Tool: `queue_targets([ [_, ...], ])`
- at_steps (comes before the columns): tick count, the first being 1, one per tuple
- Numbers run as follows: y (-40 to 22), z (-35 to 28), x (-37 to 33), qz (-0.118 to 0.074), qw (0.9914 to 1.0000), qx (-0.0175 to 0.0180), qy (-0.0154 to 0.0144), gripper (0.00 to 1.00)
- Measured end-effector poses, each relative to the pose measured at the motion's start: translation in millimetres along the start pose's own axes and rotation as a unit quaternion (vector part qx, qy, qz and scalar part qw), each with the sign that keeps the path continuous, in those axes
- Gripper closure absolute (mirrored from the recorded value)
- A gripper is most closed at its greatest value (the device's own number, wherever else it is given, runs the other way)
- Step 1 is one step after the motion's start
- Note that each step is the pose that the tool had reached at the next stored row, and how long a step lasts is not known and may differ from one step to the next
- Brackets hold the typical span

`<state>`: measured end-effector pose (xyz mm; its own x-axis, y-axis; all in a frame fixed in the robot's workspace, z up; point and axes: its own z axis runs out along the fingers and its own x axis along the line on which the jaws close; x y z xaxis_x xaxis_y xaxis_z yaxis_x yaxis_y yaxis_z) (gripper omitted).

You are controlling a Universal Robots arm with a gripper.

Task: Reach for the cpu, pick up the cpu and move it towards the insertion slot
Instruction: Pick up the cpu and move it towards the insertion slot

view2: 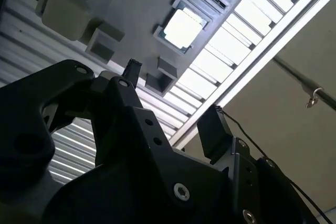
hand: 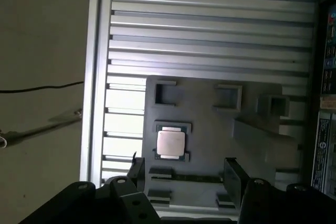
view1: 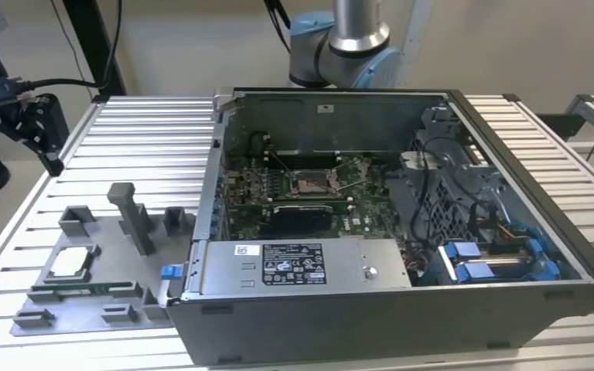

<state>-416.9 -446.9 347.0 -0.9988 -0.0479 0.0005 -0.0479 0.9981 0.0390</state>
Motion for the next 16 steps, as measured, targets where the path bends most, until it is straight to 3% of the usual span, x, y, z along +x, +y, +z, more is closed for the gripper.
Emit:
queue_targets([
  [16, -1.2, 26.5, 0.0, 0.001, 1.00000, 0.0000, 0.0000, 0.00],
])
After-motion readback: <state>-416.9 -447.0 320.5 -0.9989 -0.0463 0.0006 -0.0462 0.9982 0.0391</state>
